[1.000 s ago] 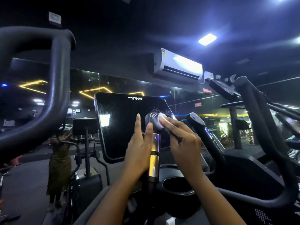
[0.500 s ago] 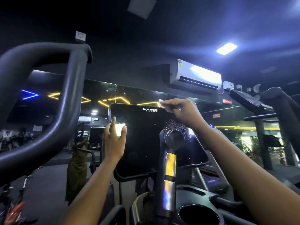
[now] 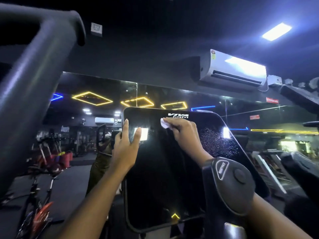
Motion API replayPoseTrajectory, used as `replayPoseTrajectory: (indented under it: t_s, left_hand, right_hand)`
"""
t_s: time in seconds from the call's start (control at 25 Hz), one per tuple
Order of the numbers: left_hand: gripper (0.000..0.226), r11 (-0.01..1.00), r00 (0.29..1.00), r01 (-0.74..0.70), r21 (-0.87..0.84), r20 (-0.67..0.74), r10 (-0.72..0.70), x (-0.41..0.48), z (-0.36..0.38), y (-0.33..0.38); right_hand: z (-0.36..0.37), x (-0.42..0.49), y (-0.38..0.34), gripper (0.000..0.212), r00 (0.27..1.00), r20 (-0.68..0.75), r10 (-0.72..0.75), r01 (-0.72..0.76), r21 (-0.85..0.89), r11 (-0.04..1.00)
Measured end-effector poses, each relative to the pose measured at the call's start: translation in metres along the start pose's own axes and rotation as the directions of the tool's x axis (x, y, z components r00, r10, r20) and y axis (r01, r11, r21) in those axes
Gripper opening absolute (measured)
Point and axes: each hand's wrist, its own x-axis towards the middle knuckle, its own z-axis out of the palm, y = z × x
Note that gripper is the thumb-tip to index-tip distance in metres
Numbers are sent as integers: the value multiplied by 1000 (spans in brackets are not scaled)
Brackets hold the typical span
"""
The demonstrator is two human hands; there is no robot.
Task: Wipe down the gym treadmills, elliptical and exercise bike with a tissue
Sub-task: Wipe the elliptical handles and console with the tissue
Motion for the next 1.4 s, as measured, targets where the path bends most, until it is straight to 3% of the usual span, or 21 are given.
replayPoseTrajectory:
  t_s: [0.12,0.28,0.4,0.6,0.68,0.76,0.84,0.96,1.12,1.24,1.28,1.4]
  left_hand:
    - [62,1000,1000,7,-6,-5,-7,0,-1,1]
    - [60,999,1000,21,-26,-13,-22,-2,0,3]
    - [62,997,1000,22,-74,-6,-22,-1,-1,3]
    - [79,995,1000,26,-95,-11,-28,-3,0,5]
    - [77,994,999,37,-105,-10,-38,-3,0,5]
    - [76,993,999,37,-111,-12,-38,-5,1,5]
    - [76,991,999,35,-126,-15,-37,-5,0,5]
    - [76,987,999,35,-156,-15,-38,-6,0,7]
    - [79,991,999,33,-131,-18,-36,-6,0,7]
    - [76,996,1000,28,-89,-2,-29,-3,2,4]
    - [73,997,1000,25,-72,1,-25,-4,2,4]
    - [68,999,1000,19,48,1,-19,-2,1,2]
  right_hand:
    - [28,37,-1,21,998,3,-63,63,-2,998]
    - [58,59,-6,25,986,119,-115,118,-24,993]
    - [59,19,-17,38,958,133,-255,260,-22,965]
    - [38,-32,-18,31,867,214,-451,446,72,892]
    - [42,0,-9,31,913,139,-383,381,48,924]
    - [55,39,-1,30,971,82,-225,226,-2,974]
    - [69,64,-1,35,977,144,-159,167,-41,985]
    - [72,52,-10,42,932,244,-269,283,-20,959]
    - [44,-20,-16,30,876,209,-436,439,31,898]
    - [27,-26,2,33,831,208,-516,531,-17,847]
    - [26,-13,14,37,871,152,-468,483,-84,872]
    - [27,35,50,38,987,-51,-149,137,-199,970]
